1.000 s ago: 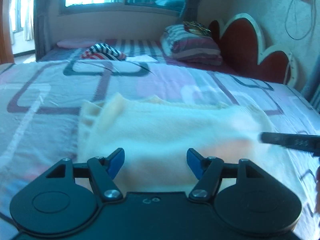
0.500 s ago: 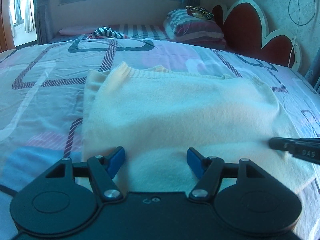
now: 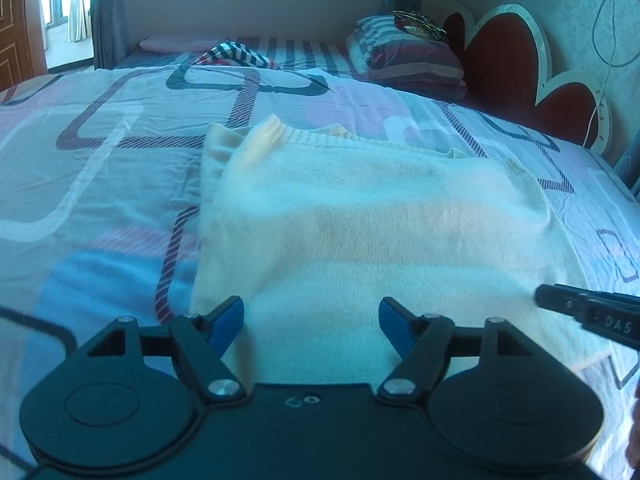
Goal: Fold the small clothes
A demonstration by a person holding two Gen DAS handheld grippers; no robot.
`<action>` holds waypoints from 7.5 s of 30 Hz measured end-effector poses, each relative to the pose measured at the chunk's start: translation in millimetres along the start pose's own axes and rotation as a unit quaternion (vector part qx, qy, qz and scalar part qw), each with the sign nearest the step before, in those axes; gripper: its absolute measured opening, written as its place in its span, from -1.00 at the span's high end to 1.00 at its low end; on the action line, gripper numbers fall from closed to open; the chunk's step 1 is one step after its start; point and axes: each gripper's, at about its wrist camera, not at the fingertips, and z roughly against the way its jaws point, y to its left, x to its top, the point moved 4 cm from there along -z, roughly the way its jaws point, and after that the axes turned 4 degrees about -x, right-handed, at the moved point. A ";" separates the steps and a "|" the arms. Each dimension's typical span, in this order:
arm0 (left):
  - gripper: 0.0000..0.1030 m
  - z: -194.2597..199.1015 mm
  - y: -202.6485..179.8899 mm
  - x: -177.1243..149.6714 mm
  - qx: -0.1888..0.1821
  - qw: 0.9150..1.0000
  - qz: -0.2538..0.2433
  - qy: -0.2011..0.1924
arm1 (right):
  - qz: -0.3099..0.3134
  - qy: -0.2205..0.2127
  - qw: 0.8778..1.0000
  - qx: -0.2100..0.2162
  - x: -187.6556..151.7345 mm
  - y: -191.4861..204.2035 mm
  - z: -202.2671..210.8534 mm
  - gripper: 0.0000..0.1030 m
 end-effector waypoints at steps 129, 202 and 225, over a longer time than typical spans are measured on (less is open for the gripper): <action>-0.29 -75.8 -94.9 37.4 -0.151 0.988 0.009 0.015 | -0.178 0.001 0.983 0.053 23.9 -119.3 11.2 0.84; -0.02 -156.1 -98.0 127.3 -0.095 0.994 0.053 -0.019 | -0.061 -0.045 0.994 -0.079 102.7 -115.3 -91.9 0.90; -0.35 -68.6 -76.1 33.3 -0.149 0.988 0.026 0.028 | -0.139 0.017 0.989 0.039 5.5 -105.6 21.1 0.80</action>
